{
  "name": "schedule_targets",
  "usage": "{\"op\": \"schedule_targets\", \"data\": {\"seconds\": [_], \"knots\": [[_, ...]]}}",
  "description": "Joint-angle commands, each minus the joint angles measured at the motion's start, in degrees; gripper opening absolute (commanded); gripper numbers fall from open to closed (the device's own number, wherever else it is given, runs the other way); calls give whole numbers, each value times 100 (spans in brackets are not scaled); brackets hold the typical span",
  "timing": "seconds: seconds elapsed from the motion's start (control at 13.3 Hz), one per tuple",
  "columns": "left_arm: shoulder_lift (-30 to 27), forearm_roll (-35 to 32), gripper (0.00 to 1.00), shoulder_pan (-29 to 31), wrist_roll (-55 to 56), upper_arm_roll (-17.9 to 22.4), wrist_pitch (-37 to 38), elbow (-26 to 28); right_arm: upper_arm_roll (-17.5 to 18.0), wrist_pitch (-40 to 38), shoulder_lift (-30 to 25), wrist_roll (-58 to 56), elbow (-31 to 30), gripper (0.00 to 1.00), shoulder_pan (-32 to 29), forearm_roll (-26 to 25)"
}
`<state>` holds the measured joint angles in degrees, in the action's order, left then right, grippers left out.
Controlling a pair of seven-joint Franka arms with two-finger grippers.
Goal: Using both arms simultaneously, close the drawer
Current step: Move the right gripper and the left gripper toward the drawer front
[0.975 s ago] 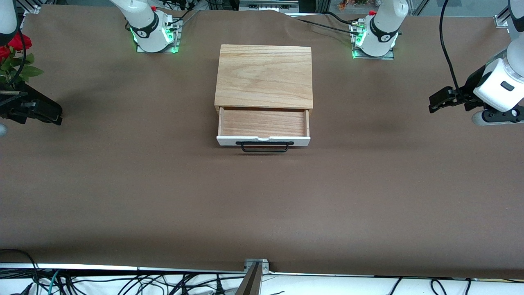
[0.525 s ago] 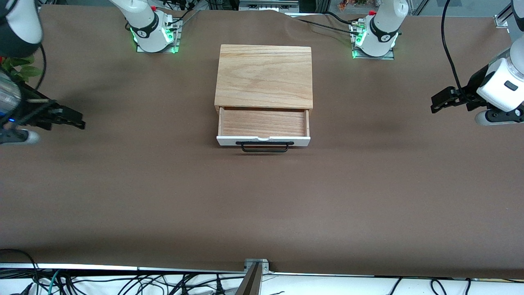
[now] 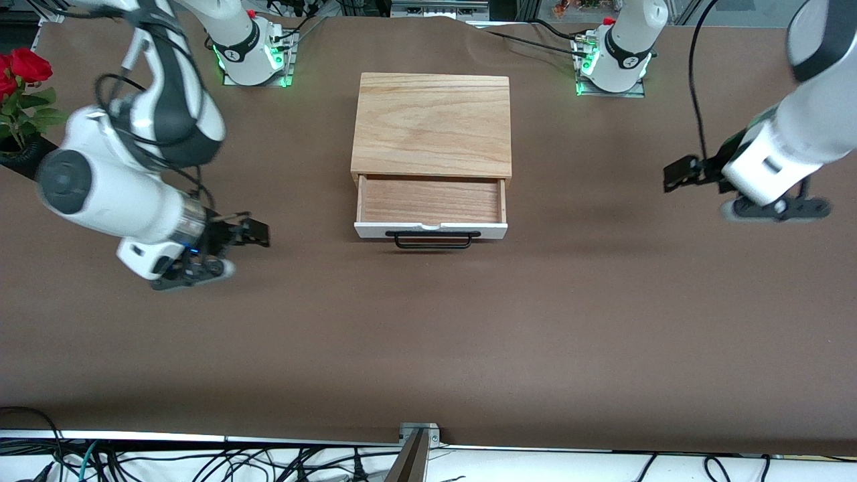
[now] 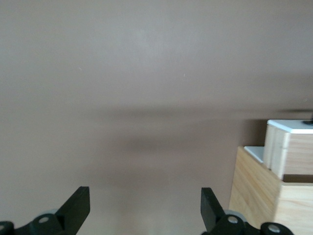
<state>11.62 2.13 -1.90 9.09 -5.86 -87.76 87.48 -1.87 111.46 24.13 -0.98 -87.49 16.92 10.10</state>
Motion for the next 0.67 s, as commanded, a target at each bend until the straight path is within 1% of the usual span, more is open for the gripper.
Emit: {"op": "schedule_targets", "data": {"seconds": [0.0, 0.07, 0.15, 0.22, 0.38, 0.45, 0.6], "knots": [[490, 77, 100, 23, -92, -38, 48, -284, -33, 226, 485, 403, 530, 100, 364, 411], [490, 86, 100, -38, -83, -47, 57, -284, -33, 322, 678, 536, 697, 100, 487, 709], [490, 103, 100, -82, -65, -64, 40, -284, -33, 550, 889, 590, 846, 100, 618, 878], [516, 260, 100, -152, -4, -108, -4, -284, -33, 874, 1065, 695, 935, 100, 776, 888], [752, 1031, 100, -161, 14, -108, -599, -276, -33, 1542, 1330, 1054, 953, 100, 1058, 897], [971, 1427, 100, -213, 14, -143, -855, -276, -33, 1667, 1426, 1134, 953, 100, 1172, 897], [1376, 2122, 100, -572, 118, -178, -1547, -267, -33, 1677, 1541, 1144, 953, 100, 1322, 906]]}}
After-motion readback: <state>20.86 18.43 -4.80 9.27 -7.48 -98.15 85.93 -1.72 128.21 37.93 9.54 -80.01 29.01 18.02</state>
